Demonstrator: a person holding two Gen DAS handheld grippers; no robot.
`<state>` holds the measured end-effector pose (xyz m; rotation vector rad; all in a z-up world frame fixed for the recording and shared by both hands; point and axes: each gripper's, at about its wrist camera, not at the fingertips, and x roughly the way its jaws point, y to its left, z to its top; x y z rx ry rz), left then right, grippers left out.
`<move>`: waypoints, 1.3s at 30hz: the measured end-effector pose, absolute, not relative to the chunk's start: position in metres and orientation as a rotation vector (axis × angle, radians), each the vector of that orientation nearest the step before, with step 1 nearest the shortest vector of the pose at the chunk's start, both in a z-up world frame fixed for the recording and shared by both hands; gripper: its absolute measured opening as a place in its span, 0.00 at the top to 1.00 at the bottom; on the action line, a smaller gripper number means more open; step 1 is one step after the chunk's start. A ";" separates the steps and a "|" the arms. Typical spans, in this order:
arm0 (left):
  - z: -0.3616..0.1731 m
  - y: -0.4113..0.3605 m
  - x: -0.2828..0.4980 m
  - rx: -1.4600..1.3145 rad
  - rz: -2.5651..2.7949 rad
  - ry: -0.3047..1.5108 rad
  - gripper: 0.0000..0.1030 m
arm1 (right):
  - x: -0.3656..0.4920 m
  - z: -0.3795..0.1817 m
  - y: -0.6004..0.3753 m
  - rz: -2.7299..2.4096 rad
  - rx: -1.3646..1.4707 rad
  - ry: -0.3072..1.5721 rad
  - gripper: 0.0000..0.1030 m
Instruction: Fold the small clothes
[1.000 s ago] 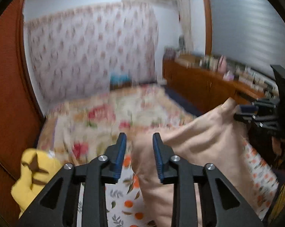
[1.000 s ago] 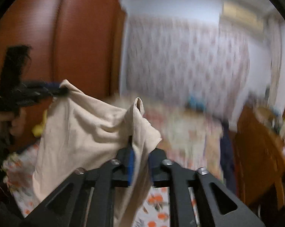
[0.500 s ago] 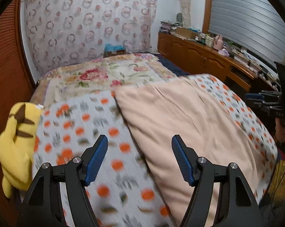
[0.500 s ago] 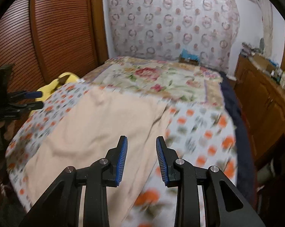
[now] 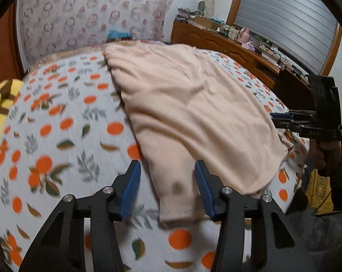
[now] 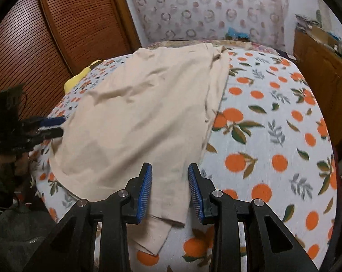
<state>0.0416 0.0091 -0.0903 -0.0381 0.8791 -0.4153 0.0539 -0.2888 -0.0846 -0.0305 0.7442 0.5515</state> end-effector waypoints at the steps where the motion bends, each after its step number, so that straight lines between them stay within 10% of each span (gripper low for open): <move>1: -0.092 0.009 0.040 -0.046 -0.418 0.886 0.59 | 0.053 -0.084 -0.291 0.552 -0.032 0.738 0.72; 5: -0.093 0.009 0.027 -0.072 -0.438 0.892 0.95 | 0.046 -0.076 -0.298 0.565 -0.053 0.700 0.96; 21: -0.085 0.028 -0.006 -0.116 -0.423 0.854 0.97 | 0.007 -0.077 -0.301 0.502 -0.093 0.708 0.97; 26: -0.086 0.027 -0.006 -0.121 -0.423 0.855 0.97 | 0.005 -0.079 -0.302 0.440 -0.079 0.724 0.62; 34: -0.084 0.029 -0.003 -0.129 -0.424 0.846 0.97 | 0.000 -0.092 -0.279 0.495 -0.096 0.752 0.58; 37: -0.075 0.030 0.004 -0.150 -0.429 0.814 0.97 | -0.003 -0.094 -0.269 0.539 -0.119 0.752 0.92; 39: -0.064 0.032 0.016 -0.166 -0.426 0.786 0.97 | 0.000 -0.095 -0.266 0.585 -0.111 0.756 0.94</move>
